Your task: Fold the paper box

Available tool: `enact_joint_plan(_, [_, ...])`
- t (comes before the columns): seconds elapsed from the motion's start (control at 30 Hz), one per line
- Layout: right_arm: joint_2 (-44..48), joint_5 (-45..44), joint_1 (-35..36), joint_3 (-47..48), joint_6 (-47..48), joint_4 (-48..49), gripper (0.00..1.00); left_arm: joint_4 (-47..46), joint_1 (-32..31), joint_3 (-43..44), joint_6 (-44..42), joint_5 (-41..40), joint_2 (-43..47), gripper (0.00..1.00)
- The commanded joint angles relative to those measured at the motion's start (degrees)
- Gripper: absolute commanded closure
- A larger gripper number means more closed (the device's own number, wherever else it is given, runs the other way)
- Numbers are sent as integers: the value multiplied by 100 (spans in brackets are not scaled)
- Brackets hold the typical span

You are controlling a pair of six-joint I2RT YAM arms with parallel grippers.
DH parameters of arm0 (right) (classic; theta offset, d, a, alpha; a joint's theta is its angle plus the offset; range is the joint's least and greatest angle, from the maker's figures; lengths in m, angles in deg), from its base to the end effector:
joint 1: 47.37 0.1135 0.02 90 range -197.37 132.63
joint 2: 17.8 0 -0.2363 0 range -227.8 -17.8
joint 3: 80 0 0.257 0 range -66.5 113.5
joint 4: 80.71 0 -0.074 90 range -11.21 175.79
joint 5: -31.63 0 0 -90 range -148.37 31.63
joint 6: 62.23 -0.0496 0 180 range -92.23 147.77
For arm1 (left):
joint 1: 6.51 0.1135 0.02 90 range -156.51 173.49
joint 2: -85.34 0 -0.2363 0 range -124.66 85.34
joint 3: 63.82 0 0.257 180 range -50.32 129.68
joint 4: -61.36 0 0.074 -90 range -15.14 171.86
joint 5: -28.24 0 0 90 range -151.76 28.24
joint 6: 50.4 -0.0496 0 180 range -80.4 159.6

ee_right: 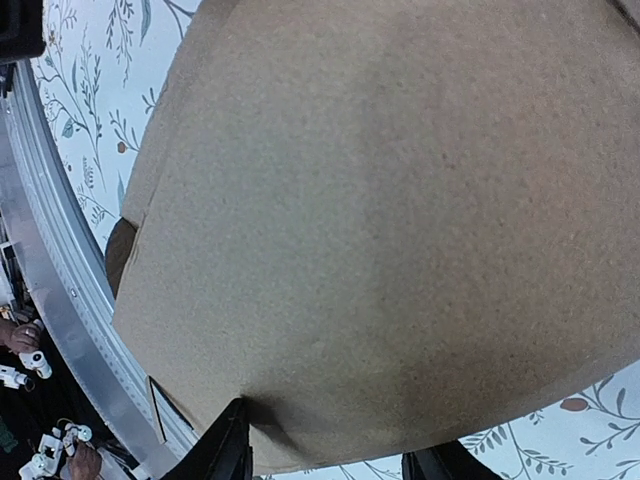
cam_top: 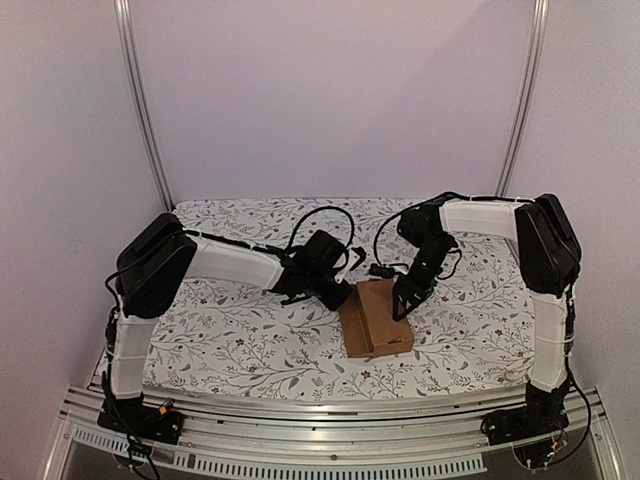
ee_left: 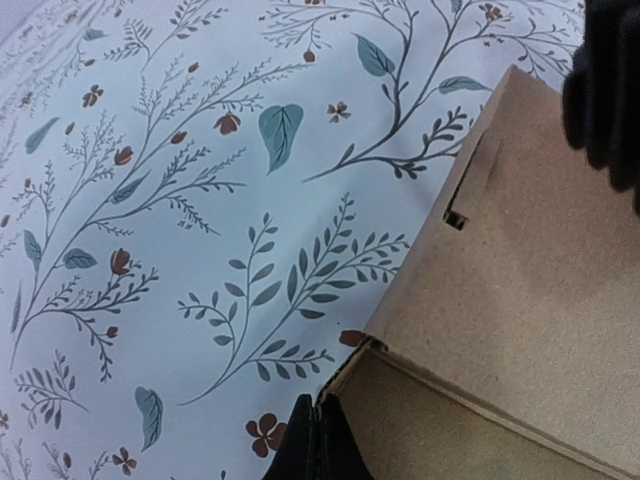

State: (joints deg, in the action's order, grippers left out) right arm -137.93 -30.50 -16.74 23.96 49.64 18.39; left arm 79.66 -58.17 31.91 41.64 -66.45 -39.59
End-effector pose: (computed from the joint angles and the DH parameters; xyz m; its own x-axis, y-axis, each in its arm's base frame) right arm 0.3074 0.2089 0.1294 -0.6431 -0.7635 -0.0586 -0.6901 0.5448 0.4764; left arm 0.2904 -0.3607 0.0908 -0.4837 0.5544 -0.6773 0.7307 0.6817 0.0362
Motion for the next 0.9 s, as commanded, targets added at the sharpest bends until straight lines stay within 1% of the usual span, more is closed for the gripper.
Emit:
enact_joint_plan(0.0, [-275,188,90,120,-109,496,52,814,-46,630,-347,425,-306,99])
enact_joint_plan(0.17, [-257,269,87,58,-156,632,53,1141,-46,907,-567,755,-406,100])
enact_joint_plan(0.57, [-278,230,88,8,-182,749,53,1157,-55,1242,-613,688,-430,100])
enact_joint_plan(0.8, [-235,89,89,-8,-187,750,53,399,94,478,-415,732,-346,100])
enact_joint_plan(0.87, [-185,16,87,-30,-176,748,53,129,95,249,-383,722,-210,97])
